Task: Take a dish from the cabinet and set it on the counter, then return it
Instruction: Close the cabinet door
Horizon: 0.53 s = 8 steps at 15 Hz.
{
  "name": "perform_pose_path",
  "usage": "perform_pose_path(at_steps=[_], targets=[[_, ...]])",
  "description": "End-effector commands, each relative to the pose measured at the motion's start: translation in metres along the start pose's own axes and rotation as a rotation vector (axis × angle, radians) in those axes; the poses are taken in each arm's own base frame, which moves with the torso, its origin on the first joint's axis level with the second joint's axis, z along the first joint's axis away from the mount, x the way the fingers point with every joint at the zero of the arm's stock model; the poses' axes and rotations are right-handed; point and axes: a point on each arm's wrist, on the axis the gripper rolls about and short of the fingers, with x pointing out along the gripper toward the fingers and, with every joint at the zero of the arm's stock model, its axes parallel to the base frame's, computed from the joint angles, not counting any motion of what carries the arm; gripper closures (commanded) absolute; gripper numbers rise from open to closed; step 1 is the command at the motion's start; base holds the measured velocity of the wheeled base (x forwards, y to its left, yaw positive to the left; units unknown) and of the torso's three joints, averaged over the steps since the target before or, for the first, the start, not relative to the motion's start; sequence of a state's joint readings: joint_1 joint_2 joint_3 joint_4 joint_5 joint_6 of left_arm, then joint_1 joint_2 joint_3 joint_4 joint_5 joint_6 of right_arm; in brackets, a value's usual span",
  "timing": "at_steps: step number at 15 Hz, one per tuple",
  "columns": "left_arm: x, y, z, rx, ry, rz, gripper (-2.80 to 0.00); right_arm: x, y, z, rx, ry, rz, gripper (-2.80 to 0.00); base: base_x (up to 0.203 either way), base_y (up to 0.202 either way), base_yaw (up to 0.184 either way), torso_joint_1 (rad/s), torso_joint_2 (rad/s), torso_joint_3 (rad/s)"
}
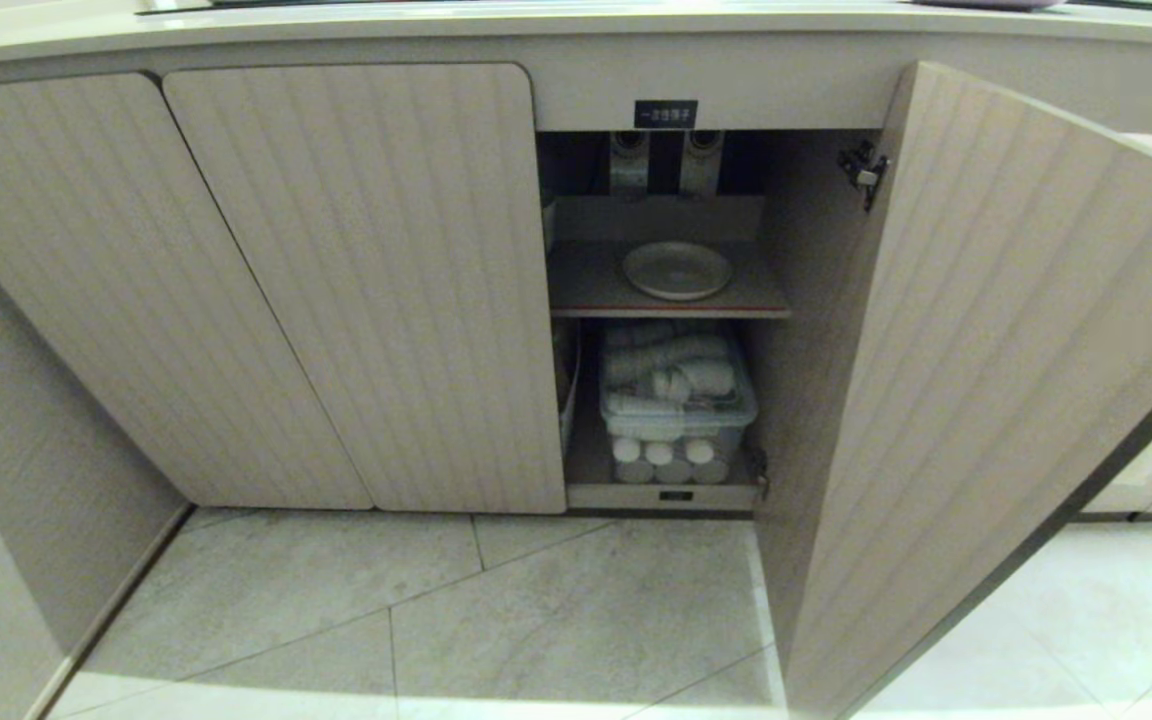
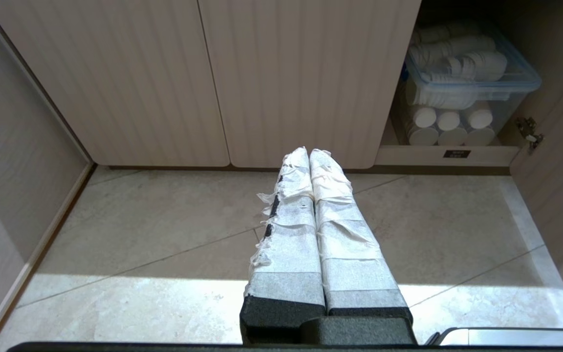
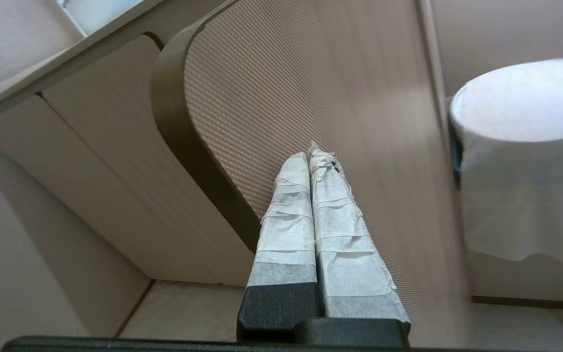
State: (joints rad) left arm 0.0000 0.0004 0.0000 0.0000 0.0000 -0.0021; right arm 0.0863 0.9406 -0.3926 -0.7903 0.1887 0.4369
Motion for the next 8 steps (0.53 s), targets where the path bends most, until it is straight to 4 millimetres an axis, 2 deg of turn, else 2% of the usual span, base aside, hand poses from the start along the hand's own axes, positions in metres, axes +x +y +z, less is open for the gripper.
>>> perform_pose_path(at_steps=[1, 5, 8], targets=[[0.000, 0.000, 0.000, -0.001, 0.000, 0.000, 0.00, 0.004, 0.001, -0.003, 0.023, 0.019, 0.015, 0.00, 0.000, 0.000, 0.000, 0.000, 0.00, 0.000], [0.000, 0.000, 0.000, -0.001, 0.000, 0.000, 0.00, 0.010, 0.000, -0.007, 0.063, 0.047, 0.023, 0.00, 0.000, 0.000, 0.000, 0.000, 0.00, 0.000], [0.000, 0.000, 0.000, -0.001, 0.000, 0.000, 0.00, 0.021, -0.001, -0.010, 0.072, 0.048, 0.039, 0.00, 0.000, 0.000, 0.000, 0.000, 0.00, 0.000]])
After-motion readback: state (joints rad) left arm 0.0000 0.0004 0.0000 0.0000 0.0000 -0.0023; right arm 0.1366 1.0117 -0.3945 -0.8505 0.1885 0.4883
